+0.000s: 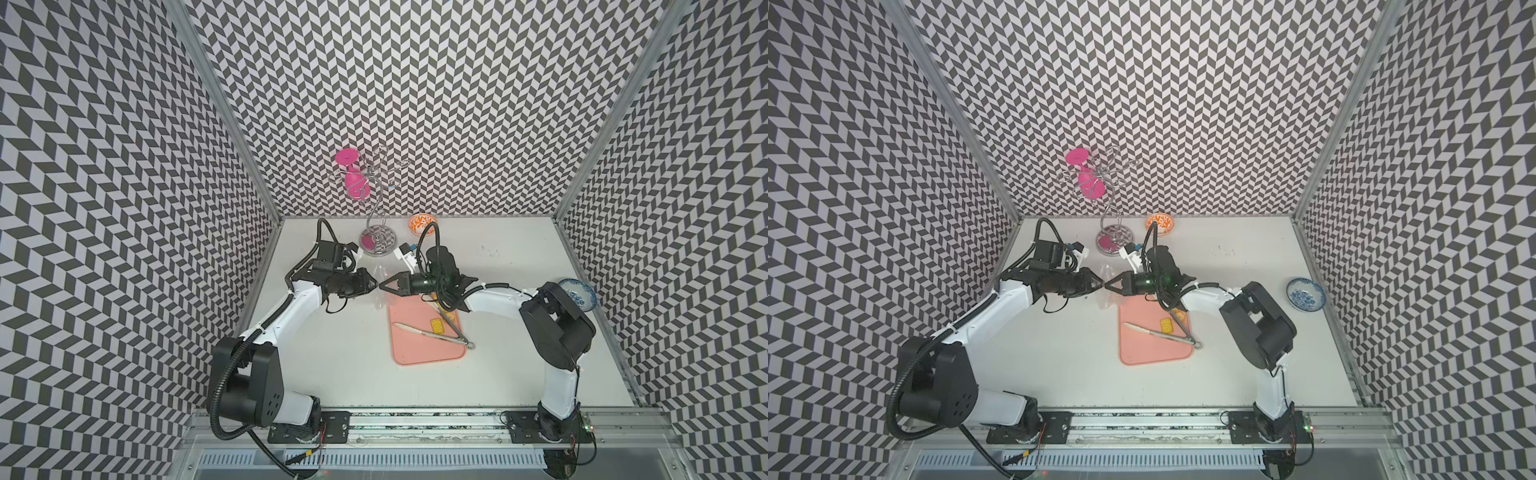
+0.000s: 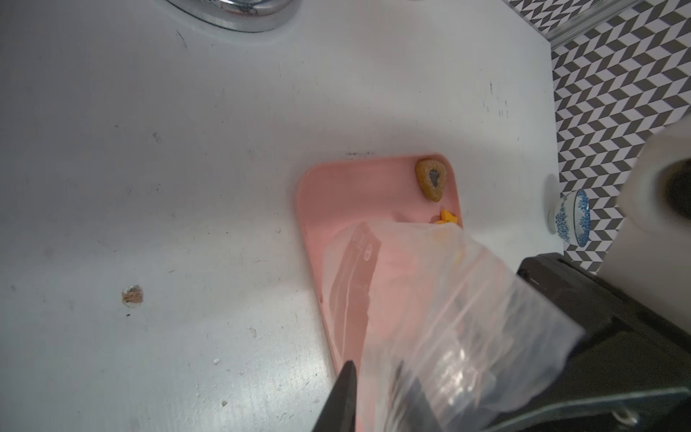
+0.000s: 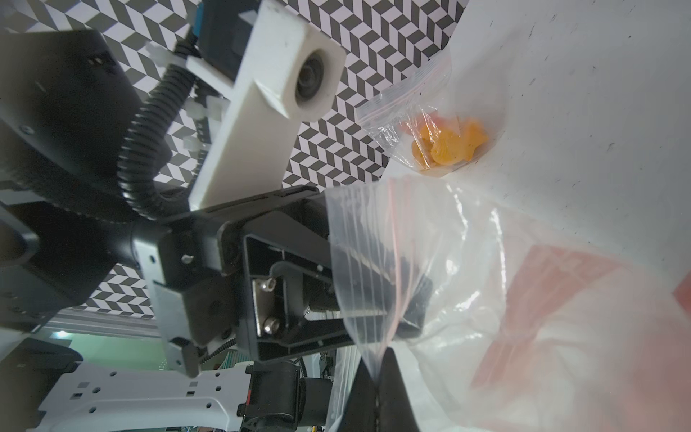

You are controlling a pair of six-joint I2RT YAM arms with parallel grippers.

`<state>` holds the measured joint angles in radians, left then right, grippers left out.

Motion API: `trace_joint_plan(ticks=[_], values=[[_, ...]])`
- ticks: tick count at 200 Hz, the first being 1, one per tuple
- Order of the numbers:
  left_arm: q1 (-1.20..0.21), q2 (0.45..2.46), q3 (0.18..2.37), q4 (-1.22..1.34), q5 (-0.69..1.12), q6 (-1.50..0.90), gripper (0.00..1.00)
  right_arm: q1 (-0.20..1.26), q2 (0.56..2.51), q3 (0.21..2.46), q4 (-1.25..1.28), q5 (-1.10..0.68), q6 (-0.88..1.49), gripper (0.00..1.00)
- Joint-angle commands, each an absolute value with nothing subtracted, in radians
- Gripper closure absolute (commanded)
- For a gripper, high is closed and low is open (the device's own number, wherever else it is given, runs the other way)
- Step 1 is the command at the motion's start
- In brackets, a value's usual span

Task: Put the cookies into a resealable bag to prevent moisture
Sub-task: Open the ziploc bag at the center of the board.

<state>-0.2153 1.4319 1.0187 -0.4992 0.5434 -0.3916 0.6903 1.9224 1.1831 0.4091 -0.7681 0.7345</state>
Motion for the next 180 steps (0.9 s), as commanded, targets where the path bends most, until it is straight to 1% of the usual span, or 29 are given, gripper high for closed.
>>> trace_joint_plan(ticks=[1,13,31,51,70,92,105,130,154,180], values=[[-0.207,1.431,0.999,-0.439,0.587,-0.414,0.81,0.68,1.89,1.168,0.485,-0.781,0.752,1.0],[-0.204,1.434,1.004,-0.468,0.572,-0.405,0.88,0.675,1.888,1.168,0.48,-0.778,0.749,1.0],[-0.195,1.431,1.033,-0.542,0.51,-0.375,0.92,0.665,1.88,1.17,0.441,-0.757,0.72,1.0],[-0.19,1.424,1.085,-0.631,0.431,-0.344,0.97,0.663,1.876,1.207,0.29,-0.684,0.615,1.0],[-0.191,1.422,1.136,-0.725,0.359,-0.32,0.98,0.662,1.873,1.251,0.126,-0.572,0.504,1.0],[-0.19,1.418,1.183,-0.825,0.233,-0.3,0.99,0.66,1.87,1.273,0.033,-0.463,0.425,1.0],[-0.191,1.412,1.199,-0.87,0.205,-0.297,0.99,0.66,1.877,1.288,0.002,-0.431,0.395,1.0],[-0.202,1.412,1.201,-0.902,0.255,-0.327,0.99,0.674,1.907,1.31,-0.013,-0.411,0.36,1.0],[-0.207,1.421,1.148,-0.838,0.42,-0.372,1.0,0.714,1.945,1.35,-0.057,-0.371,0.288,1.0],[-0.217,1.438,1.127,-0.798,0.439,-0.388,1.0,0.728,1.972,1.329,-0.059,-0.344,0.257,1.0]])
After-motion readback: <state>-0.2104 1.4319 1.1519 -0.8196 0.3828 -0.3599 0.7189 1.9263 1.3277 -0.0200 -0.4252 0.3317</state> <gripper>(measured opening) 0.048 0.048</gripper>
